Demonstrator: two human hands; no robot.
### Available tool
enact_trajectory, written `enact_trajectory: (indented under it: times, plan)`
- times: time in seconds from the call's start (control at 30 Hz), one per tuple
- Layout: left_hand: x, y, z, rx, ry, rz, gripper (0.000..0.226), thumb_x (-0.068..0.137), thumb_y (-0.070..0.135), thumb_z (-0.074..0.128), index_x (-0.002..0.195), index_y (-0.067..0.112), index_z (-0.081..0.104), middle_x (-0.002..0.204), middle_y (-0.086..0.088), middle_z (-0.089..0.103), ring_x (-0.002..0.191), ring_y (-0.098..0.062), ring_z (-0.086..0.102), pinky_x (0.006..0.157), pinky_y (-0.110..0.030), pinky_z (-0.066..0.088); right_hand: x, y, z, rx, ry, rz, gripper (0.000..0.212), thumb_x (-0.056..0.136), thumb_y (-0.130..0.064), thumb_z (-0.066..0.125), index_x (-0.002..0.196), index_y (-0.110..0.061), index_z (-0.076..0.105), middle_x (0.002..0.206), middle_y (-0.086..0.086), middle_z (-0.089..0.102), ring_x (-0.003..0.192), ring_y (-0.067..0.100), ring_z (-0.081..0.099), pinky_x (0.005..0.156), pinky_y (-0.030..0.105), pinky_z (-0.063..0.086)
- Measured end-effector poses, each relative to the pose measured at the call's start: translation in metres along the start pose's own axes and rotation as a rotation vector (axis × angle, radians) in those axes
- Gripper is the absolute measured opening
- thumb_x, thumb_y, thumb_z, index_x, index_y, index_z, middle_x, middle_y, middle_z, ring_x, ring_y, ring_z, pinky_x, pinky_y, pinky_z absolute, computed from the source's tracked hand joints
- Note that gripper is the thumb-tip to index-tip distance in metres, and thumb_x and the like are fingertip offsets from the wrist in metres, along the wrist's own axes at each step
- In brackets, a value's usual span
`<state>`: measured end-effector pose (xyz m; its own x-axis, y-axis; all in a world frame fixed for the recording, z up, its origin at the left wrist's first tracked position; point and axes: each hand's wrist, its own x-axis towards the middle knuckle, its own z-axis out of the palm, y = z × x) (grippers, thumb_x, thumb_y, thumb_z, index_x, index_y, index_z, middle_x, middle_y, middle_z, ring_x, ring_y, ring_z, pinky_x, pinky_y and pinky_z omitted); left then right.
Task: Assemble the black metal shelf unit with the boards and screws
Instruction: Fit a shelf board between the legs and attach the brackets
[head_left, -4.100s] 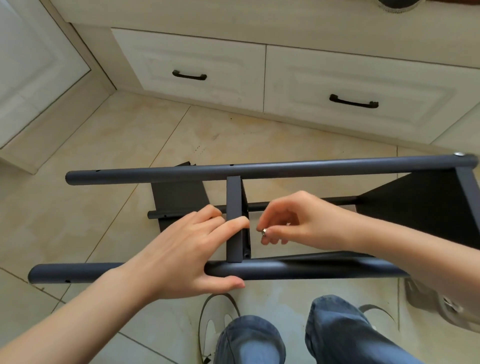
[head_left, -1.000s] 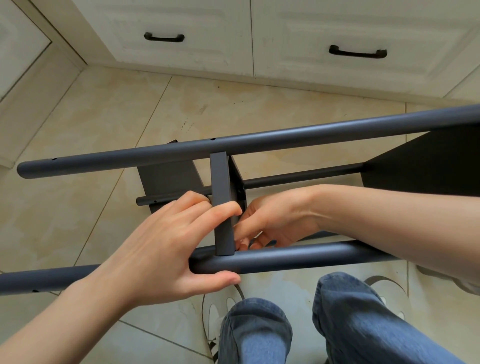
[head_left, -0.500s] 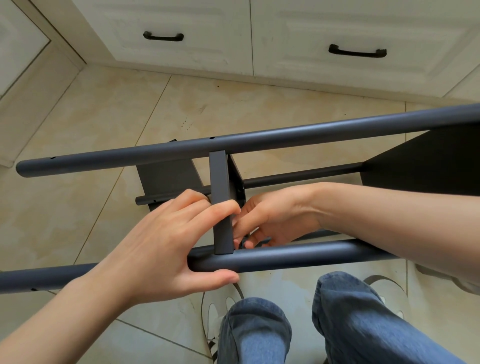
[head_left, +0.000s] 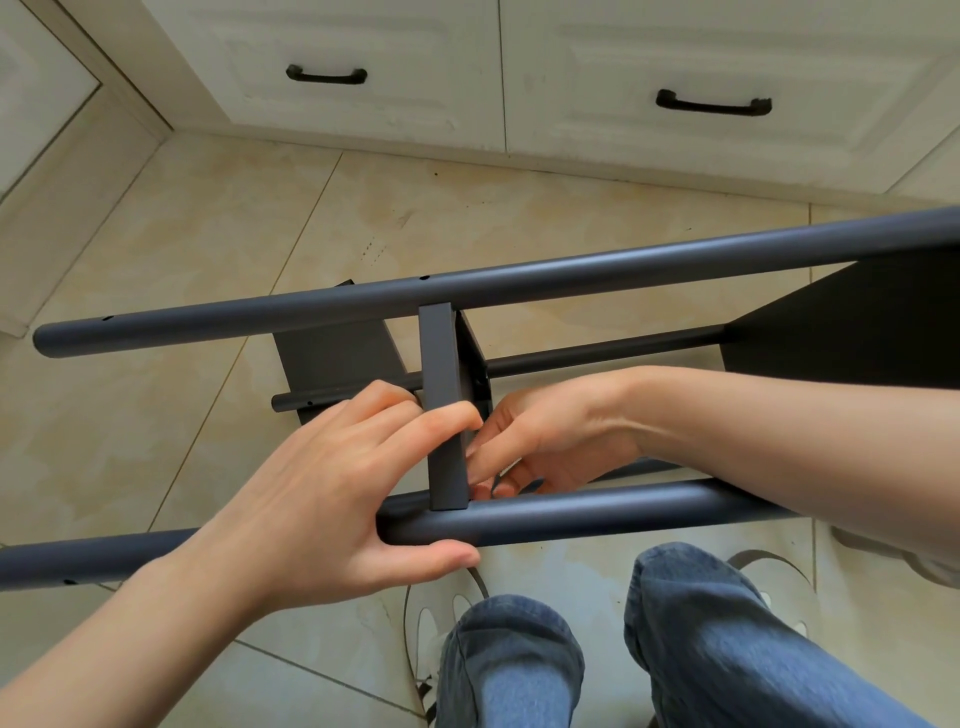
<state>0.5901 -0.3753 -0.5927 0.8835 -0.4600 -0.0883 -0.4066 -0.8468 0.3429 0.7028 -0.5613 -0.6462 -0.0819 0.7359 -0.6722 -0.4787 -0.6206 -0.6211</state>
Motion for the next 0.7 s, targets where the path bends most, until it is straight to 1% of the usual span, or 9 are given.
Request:
enact_trajectory:
  times: [0.13, 0.2, 0.27, 0.37, 0.43, 0.5, 0.57, 0.63, 0.7]
  plan:
    - [0.0007, 0.0002, -0.0011, -0.001, -0.006, -0.010, 0.077, 0.080, 0.073, 0.057, 0.139, 0.023, 0.050, 0.100, 0.021, 0.038, 0.094, -0.005, 0.041, 0.072, -0.018, 0.036, -0.0018, -0.0010, -0.0022, 0.006, 0.005, 0.015, 0.019, 0.093, -0.025, 0.062, 0.078, -0.017, 0.071, 0.080, -0.001, 0.067, 0.072, 0.009, 0.062, 0.075, 0.026, 0.053]
    - [0.0005, 0.0006, -0.0015, 0.005, -0.010, -0.013, 0.077, 0.081, 0.073, 0.057, 0.139, 0.023, 0.050, 0.099, 0.022, 0.035, 0.094, -0.004, 0.039, 0.072, -0.015, 0.033, -0.0028, -0.0009, -0.0011, 0.028, -0.019, -0.016, 0.022, 0.094, -0.020, 0.060, 0.075, -0.018, 0.071, 0.075, -0.003, 0.067, 0.072, 0.009, 0.061, 0.074, 0.025, 0.053]
    - [0.0000, 0.0008, -0.0016, 0.010, -0.012, -0.013, 0.077, 0.081, 0.073, 0.057, 0.139, 0.023, 0.050, 0.100, 0.023, 0.033, 0.094, -0.003, 0.038, 0.072, -0.014, 0.030, -0.0008, -0.0004, 0.0013, 0.018, -0.004, -0.021, 0.026, 0.095, -0.017, 0.059, 0.071, -0.018, 0.070, 0.071, -0.003, 0.066, 0.070, 0.010, 0.060, 0.075, 0.026, 0.052]
    - [0.0001, 0.0005, -0.0011, 0.006, -0.011, -0.013, 0.078, 0.081, 0.073, 0.057, 0.140, 0.024, 0.049, 0.101, 0.022, 0.034, 0.094, -0.003, 0.038, 0.073, -0.014, 0.031, 0.0019, -0.0008, 0.0039, -0.031, 0.066, 0.008, 0.028, 0.094, -0.021, 0.060, 0.068, -0.017, 0.070, 0.069, -0.002, 0.065, 0.066, 0.010, 0.059, 0.074, 0.026, 0.052]
    - [0.0007, 0.0003, -0.0009, 0.000, -0.011, -0.014, 0.077, 0.081, 0.073, 0.058, 0.139, 0.024, 0.049, 0.101, 0.022, 0.035, 0.095, -0.003, 0.039, 0.073, -0.013, 0.030, -0.0002, -0.0019, 0.0026, -0.028, 0.070, 0.007, 0.031, 0.094, -0.022, 0.060, 0.065, -0.019, 0.071, 0.071, -0.002, 0.066, 0.066, 0.009, 0.059, 0.073, 0.026, 0.052]
    - [0.0009, 0.0002, -0.0012, 0.003, -0.013, -0.014, 0.077, 0.081, 0.073, 0.057, 0.139, 0.024, 0.049, 0.101, 0.023, 0.035, 0.094, -0.004, 0.040, 0.074, -0.013, 0.029, -0.0041, -0.0026, 0.0010, 0.022, 0.018, -0.009, 0.024, 0.095, -0.019, 0.060, 0.073, -0.017, 0.071, 0.073, -0.003, 0.067, 0.070, 0.010, 0.058, 0.075, 0.026, 0.052]
    - [0.0003, -0.0001, -0.0011, 0.003, -0.013, -0.013, 0.076, 0.081, 0.074, 0.056, 0.139, 0.025, 0.048, 0.101, 0.022, 0.037, 0.094, -0.004, 0.040, 0.073, -0.014, 0.031, -0.0058, -0.0028, 0.0008, 0.063, -0.028, -0.040, 0.023, 0.096, -0.013, 0.058, 0.077, -0.016, 0.070, 0.070, -0.004, 0.066, 0.072, 0.011, 0.057, 0.078, 0.027, 0.051]
    - [0.0000, -0.0003, -0.0008, -0.002, -0.008, -0.011, 0.077, 0.081, 0.074, 0.056, 0.139, 0.025, 0.049, 0.101, 0.023, 0.036, 0.094, -0.004, 0.040, 0.073, -0.016, 0.034, -0.0031, -0.0026, 0.0024, 0.041, -0.014, -0.040, 0.022, 0.096, -0.012, 0.057, 0.077, -0.015, 0.068, 0.068, -0.003, 0.065, 0.070, 0.011, 0.057, 0.078, 0.028, 0.050]
    - [0.0004, -0.0002, -0.0008, -0.008, -0.004, -0.014, 0.077, 0.081, 0.074, 0.057, 0.139, 0.024, 0.050, 0.101, 0.023, 0.035, 0.094, -0.003, 0.039, 0.073, -0.016, 0.033, -0.0003, -0.0028, 0.0039, -0.024, 0.051, -0.011, 0.020, 0.095, -0.016, 0.058, 0.077, -0.014, 0.066, 0.066, -0.003, 0.064, 0.066, 0.009, 0.058, 0.074, 0.026, 0.051]
